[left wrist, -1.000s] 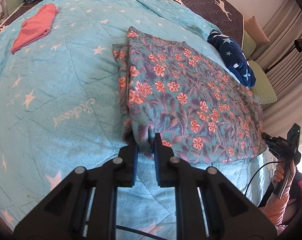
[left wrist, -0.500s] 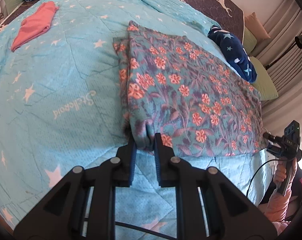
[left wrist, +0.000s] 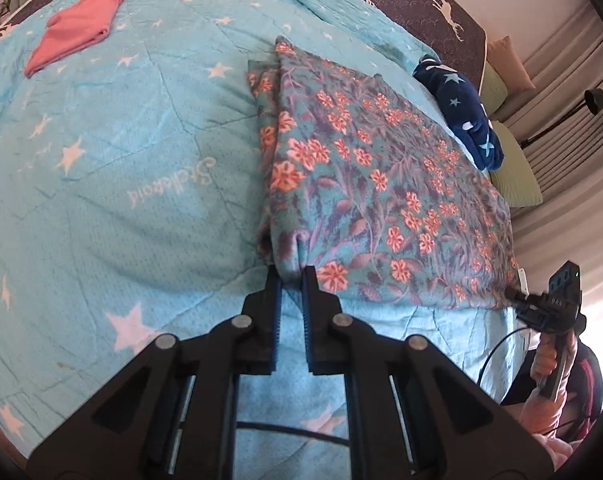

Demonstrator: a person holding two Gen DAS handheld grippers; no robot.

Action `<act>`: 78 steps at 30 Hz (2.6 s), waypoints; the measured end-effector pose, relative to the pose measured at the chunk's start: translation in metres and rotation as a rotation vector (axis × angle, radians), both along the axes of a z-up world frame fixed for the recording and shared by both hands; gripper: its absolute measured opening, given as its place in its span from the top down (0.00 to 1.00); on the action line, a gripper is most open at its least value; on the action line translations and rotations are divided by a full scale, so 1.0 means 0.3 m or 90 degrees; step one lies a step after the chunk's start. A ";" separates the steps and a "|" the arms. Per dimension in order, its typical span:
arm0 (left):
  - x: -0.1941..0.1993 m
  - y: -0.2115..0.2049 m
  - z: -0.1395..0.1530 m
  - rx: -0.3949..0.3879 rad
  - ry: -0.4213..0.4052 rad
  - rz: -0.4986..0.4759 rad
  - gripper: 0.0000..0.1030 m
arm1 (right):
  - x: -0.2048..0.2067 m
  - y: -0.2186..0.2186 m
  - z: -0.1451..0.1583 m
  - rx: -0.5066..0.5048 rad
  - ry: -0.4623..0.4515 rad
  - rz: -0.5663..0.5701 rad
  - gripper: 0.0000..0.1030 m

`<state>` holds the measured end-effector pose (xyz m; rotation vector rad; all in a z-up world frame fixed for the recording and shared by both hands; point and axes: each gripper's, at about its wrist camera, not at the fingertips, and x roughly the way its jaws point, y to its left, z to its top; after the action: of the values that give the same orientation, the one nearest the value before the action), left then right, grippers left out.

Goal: Fold small clothes

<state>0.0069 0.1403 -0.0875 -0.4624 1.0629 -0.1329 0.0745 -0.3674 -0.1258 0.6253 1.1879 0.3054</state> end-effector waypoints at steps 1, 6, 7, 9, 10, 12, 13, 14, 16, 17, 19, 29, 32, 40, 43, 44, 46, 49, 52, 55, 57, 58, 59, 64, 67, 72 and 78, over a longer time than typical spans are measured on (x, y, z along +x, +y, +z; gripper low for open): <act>-0.004 -0.001 0.015 0.011 -0.003 -0.005 0.89 | 0.004 -0.009 0.037 -0.040 -0.023 -0.015 0.70; -0.018 0.027 0.087 0.047 -0.037 0.022 0.89 | 0.065 0.006 0.207 -0.170 -0.180 -0.061 0.36; -0.014 0.035 0.099 0.044 -0.045 0.028 0.87 | 0.085 0.024 0.213 -0.179 -0.191 -0.058 0.33; 0.001 0.039 0.128 0.050 -0.067 0.043 0.80 | 0.157 0.067 0.217 -0.189 -0.209 -0.020 0.33; 0.012 0.038 0.135 0.057 -0.071 0.045 0.76 | 0.191 0.084 0.205 -0.198 -0.208 -0.001 0.33; 0.052 0.015 0.142 0.068 -0.078 0.027 0.68 | 0.247 0.118 0.184 -0.206 -0.201 0.019 0.33; 0.079 0.002 0.136 0.075 -0.075 0.019 0.62 | 0.274 0.130 0.173 -0.194 -0.195 0.030 0.33; 0.102 -0.005 0.128 0.083 -0.068 0.017 0.60 | 0.310 0.150 0.150 -0.178 -0.180 0.042 0.33; 0.160 -0.025 0.098 0.102 -0.050 0.012 0.60 | 0.364 0.180 0.104 -0.159 -0.162 0.056 0.33; 0.184 -0.030 0.082 0.113 -0.044 0.012 0.60 | 0.389 0.193 0.088 -0.165 -0.158 0.058 0.33; 0.236 -0.039 0.033 0.140 -0.021 0.012 0.60 | 0.428 0.196 0.060 -0.205 -0.146 0.031 0.86; 0.207 0.011 -0.014 0.115 -0.009 0.030 0.56 | 0.410 0.082 0.046 -0.189 -0.143 -0.064 0.78; 0.187 0.001 -0.004 0.124 -0.015 0.034 0.56 | 0.358 0.099 0.084 -0.244 -0.171 -0.070 0.76; 0.131 -0.017 -0.002 0.143 -0.023 0.022 0.50 | 0.226 0.141 0.002 -0.217 -0.083 0.002 0.73; 0.104 0.011 -0.002 0.098 -0.017 0.044 0.48 | 0.178 0.062 0.009 -0.130 -0.067 -0.065 0.73; 0.091 0.014 0.008 0.094 -0.022 0.044 0.49 | 0.158 0.062 0.035 -0.145 -0.081 -0.070 0.73; 0.062 0.017 0.029 0.105 -0.032 0.040 0.49 | 0.105 0.088 0.112 -0.197 -0.128 -0.054 0.72; 0.030 0.025 0.043 0.092 -0.040 0.034 0.49 | 0.044 0.151 0.206 -0.205 -0.190 0.017 0.71; 0.012 0.017 0.035 0.061 -0.043 0.015 0.49 | 0.014 0.248 0.254 -0.208 -0.221 0.080 0.63; 0.010 0.004 -0.010 0.117 -0.021 0.010 0.59 | 0.014 0.335 0.240 -0.209 -0.218 0.130 0.57; -0.004 0.032 -0.030 0.090 -0.025 0.031 0.60 | 0.011 0.385 0.198 -0.225 -0.192 0.145 0.57; -0.016 0.043 -0.021 0.080 -0.031 0.039 0.64 | 0.015 0.393 0.177 -0.236 -0.172 0.142 0.57; -0.025 0.046 -0.010 0.090 -0.036 0.043 0.72 | 0.010 0.392 0.157 -0.244 -0.152 0.137 0.57; -0.069 0.062 0.033 0.099 -0.076 0.017 0.72 | -0.011 0.428 0.152 -0.237 -0.158 0.146 0.57; -0.070 0.038 0.052 0.098 -0.112 -0.029 0.72 | -0.052 0.509 0.190 -0.243 -0.193 0.192 0.56; -0.009 -0.037 0.015 0.153 -0.118 -0.126 0.72 | -0.083 0.624 0.211 -0.246 -0.212 0.236 0.51; -0.015 -0.046 0.076 0.118 -0.190 -0.161 0.91 | -0.106 0.596 0.187 -0.240 -0.194 0.212 0.48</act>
<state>0.0026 0.1265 -0.0648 -0.1327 0.8262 -0.3149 0.0426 -0.1886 -0.0698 0.0459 1.0150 0.4279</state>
